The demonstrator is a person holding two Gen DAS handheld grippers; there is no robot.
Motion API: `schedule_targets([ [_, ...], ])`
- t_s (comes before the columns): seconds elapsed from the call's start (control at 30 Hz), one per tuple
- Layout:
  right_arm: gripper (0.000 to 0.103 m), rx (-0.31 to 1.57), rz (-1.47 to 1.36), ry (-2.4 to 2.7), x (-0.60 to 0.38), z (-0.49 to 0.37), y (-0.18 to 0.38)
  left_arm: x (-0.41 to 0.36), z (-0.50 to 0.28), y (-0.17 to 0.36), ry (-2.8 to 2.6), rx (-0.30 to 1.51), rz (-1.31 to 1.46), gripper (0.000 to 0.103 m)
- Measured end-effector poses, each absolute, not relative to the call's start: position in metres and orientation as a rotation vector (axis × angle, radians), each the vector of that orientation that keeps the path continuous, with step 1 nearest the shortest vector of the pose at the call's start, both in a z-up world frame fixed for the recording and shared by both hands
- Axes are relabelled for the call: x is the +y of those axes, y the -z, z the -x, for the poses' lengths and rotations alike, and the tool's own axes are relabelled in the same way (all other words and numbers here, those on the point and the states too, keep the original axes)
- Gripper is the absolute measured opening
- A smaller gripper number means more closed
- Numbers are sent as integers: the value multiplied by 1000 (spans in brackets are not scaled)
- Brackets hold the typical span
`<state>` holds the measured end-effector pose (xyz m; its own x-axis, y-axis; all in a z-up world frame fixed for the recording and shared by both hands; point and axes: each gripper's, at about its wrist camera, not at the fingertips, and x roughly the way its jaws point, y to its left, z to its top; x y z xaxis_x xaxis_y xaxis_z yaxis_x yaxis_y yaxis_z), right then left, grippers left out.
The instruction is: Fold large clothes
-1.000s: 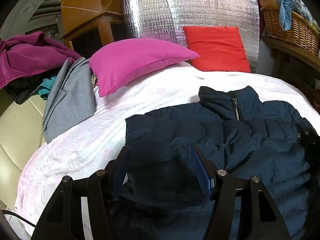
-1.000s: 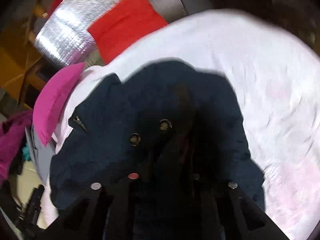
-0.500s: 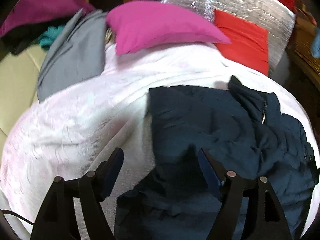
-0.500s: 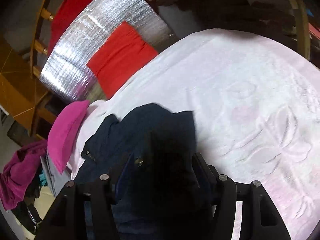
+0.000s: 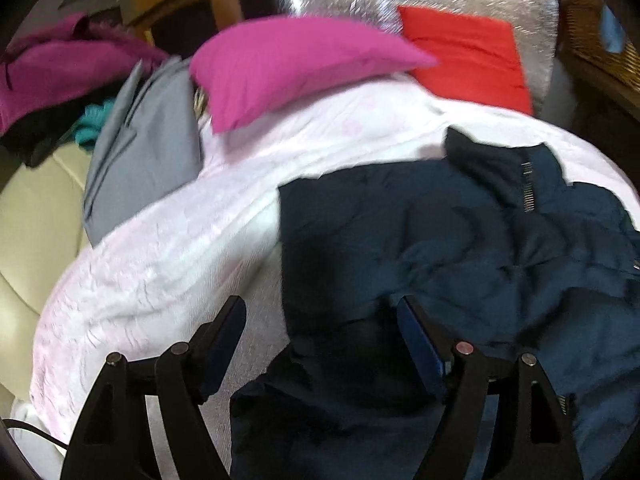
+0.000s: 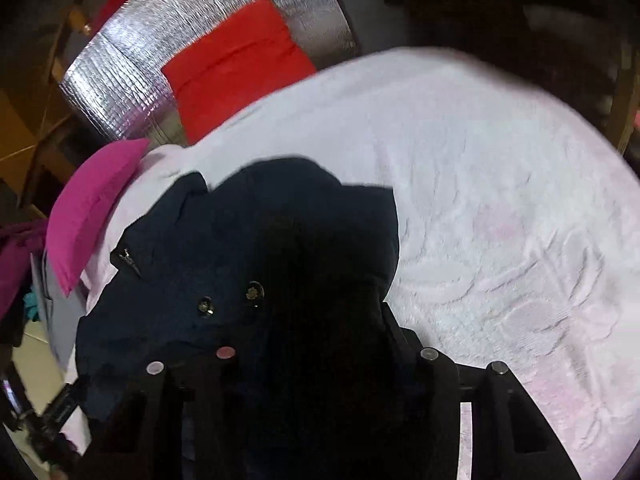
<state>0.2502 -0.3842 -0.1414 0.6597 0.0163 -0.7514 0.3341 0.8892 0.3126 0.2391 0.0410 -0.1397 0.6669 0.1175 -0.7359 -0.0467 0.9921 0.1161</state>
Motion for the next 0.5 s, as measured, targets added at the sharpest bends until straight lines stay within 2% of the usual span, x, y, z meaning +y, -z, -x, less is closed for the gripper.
schedule_targets([
  [0.07, 52, 787, -413, 219, -380, -243, 130, 32, -229, 128, -63, 797, -106, 78],
  [0.13, 65, 712, -368, 248, -376, -233, 117, 25, -223, 119, -47, 771, -115, 78],
  [0.17, 68, 677, -361, 261, -376, -228, 112, 23, -219, 116, -37, 761, -115, 78],
  [0.3, 67, 638, -395, 179, -371, -229, 103, 14, -210, 105, -17, 726, -125, 78],
  [0.37, 53, 666, -384, 125, -365, -240, 104, 12, -210, 103, -17, 720, -128, 78],
  [0.4, 41, 694, -366, 104, -359, -246, 108, 12, -211, 103, -15, 718, -127, 78],
  [0.43, 37, 715, -355, 88, -355, -251, 111, 12, -212, 103, -11, 715, -125, 78],
  [0.5, 36, 741, -336, 74, -348, -257, 118, 9, -210, 100, -8, 709, -127, 78],
])
